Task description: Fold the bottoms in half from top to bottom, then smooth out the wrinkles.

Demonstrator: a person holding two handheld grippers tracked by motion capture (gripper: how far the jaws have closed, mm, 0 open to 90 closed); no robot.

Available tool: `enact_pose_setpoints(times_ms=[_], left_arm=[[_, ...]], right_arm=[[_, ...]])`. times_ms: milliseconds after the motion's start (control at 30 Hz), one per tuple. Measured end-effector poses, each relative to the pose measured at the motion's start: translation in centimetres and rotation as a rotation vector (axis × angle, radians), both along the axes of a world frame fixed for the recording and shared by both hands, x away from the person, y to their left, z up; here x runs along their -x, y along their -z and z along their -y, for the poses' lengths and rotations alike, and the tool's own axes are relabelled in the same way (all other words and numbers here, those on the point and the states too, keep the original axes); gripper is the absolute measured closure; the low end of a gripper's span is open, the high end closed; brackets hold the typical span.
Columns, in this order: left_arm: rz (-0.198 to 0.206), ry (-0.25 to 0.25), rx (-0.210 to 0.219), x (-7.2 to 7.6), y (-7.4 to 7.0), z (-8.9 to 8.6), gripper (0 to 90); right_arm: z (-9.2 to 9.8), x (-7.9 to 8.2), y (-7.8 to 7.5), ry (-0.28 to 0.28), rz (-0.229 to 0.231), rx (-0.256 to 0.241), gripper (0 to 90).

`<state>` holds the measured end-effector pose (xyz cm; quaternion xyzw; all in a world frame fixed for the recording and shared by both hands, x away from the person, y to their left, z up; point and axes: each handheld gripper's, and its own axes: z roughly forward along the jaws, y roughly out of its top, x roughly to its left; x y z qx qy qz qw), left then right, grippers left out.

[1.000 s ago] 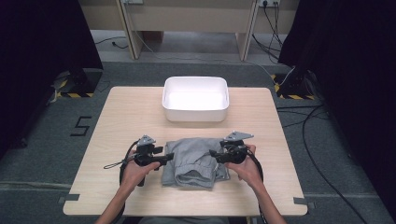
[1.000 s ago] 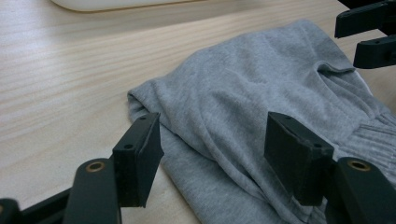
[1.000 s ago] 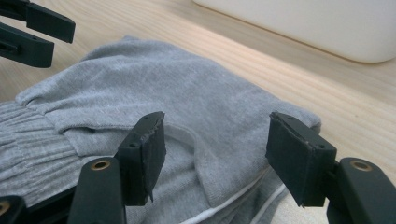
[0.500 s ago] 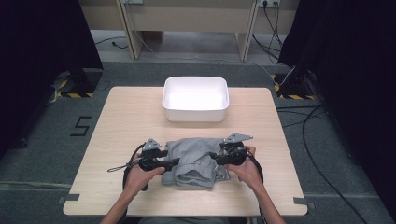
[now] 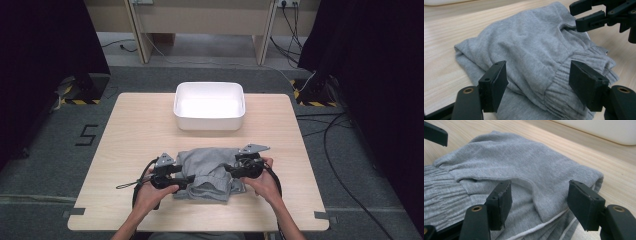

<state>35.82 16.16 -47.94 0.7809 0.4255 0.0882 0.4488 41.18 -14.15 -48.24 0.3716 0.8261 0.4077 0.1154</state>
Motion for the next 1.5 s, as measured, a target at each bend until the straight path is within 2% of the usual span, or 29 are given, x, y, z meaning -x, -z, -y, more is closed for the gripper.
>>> enact_pose_setpoints(times_ms=[367,600,733,900,1100,1267,1333,1500], left_arm=[[-0.014,0.023,-0.027,0.9,1.2,0.6,30.1],[-0.007,0.059,-0.077,1.4,2.5,1.3,34.5],[-0.008,0.058,-0.064,1.7,2.8,1.2,36.5],[-0.029,0.062,-0.035,1.5,3.1,0.8,36.7],[-0.026,0.067,-0.037,1.5,3.2,0.8,37.6],[-0.021,0.064,-0.045,1.5,3.1,0.4,38.2],[-0.014,0.058,-0.059,1.5,3.0,0.1,38.8],[-0.022,0.030,-0.059,1.4,3.0,-1.1,38.9]], right_arm=[[-0.2,0.0,0.2,-0.003,-0.009,0.005,36.2],[-0.3,0.0,0.5,-0.008,-0.014,0.016,35.9],[-0.3,0.0,0.6,-0.008,-0.025,0.020,35.3],[-0.4,-0.1,0.9,-0.021,-0.028,0.037,35.0],[-1.0,0.0,1.3,-0.039,-0.023,0.070,34.6],[-2.4,0.0,2.0,-0.066,-0.016,0.100,34.3],[-2.9,-0.1,2.2,-0.072,-0.011,0.104,34.1],[-4.1,-0.3,2.2,-0.080,-0.015,0.104,34.1]])
